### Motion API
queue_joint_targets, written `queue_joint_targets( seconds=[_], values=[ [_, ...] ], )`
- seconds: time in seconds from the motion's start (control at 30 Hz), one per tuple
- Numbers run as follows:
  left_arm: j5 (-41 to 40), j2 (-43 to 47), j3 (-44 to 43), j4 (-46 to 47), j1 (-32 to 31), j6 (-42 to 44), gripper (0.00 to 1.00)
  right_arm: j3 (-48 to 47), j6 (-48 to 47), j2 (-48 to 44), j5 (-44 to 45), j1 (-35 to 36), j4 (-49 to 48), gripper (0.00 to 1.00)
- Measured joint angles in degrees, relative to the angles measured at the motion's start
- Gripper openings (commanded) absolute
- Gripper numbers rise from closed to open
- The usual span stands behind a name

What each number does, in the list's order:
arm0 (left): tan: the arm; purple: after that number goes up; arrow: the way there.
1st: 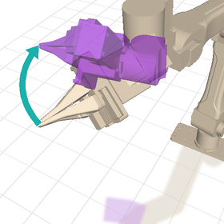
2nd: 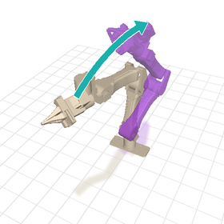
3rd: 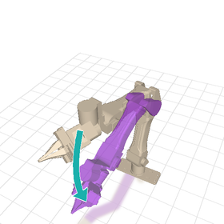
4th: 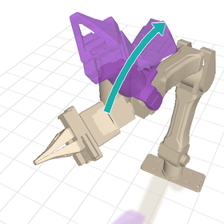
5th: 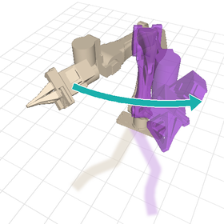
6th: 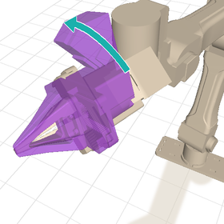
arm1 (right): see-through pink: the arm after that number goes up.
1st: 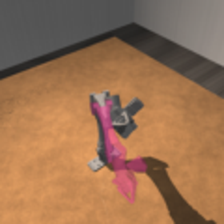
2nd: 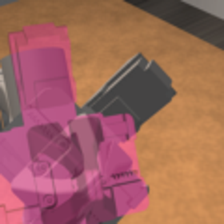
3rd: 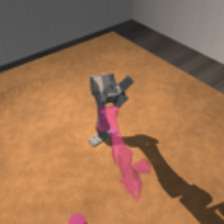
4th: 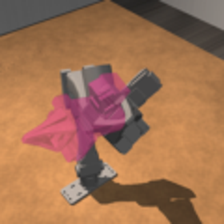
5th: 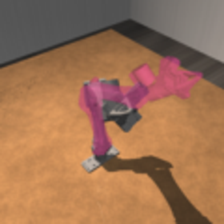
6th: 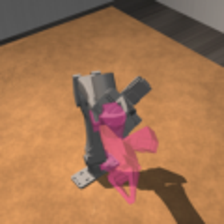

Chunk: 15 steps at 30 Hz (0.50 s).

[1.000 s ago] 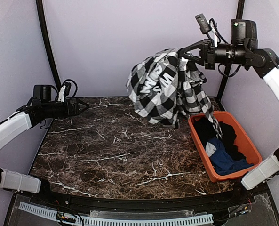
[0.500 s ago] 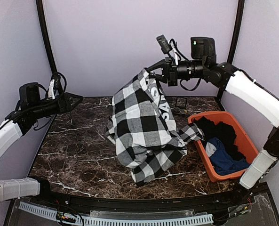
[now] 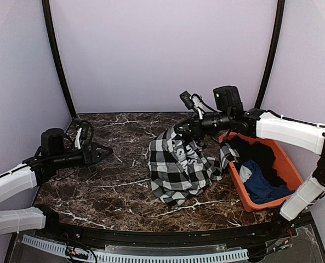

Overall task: Pin the brooch onto the clothing
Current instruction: Pass from the right arm to the left

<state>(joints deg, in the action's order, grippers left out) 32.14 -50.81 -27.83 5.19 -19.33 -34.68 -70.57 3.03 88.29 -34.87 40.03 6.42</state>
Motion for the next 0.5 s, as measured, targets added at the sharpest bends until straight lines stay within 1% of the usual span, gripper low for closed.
queue_joint_targets(
  seconds=[0.07, 0.17, 0.43, 0.5],
  values=[
    [-0.92, -1.07, 0.98, 2.23, -2.45, -0.63, 1.0, 2.14, -0.66, -2.45, 0.11, 0.0, -0.02, 0.0],
    [-2.03, -5.6, 2.12, 7.61, -5.42, -1.84, 1.0, 5.18, -1.64, -6.6, -1.46, 0.0, 0.04, 0.0],
    [-4.33, -26.8, 1.64, 21.64, -11.52, -5.05, 1.0, 9.25, -5.99, -14.67, -6.4, 0.0, 2.25, 0.0],
    [-3.45, -33.16, 0.44, 27.76, -12.26, -6.69, 1.0, 10.95, -6.51, -16.55, -7.5, 0.0, 2.67, 0.0]
  ],
)
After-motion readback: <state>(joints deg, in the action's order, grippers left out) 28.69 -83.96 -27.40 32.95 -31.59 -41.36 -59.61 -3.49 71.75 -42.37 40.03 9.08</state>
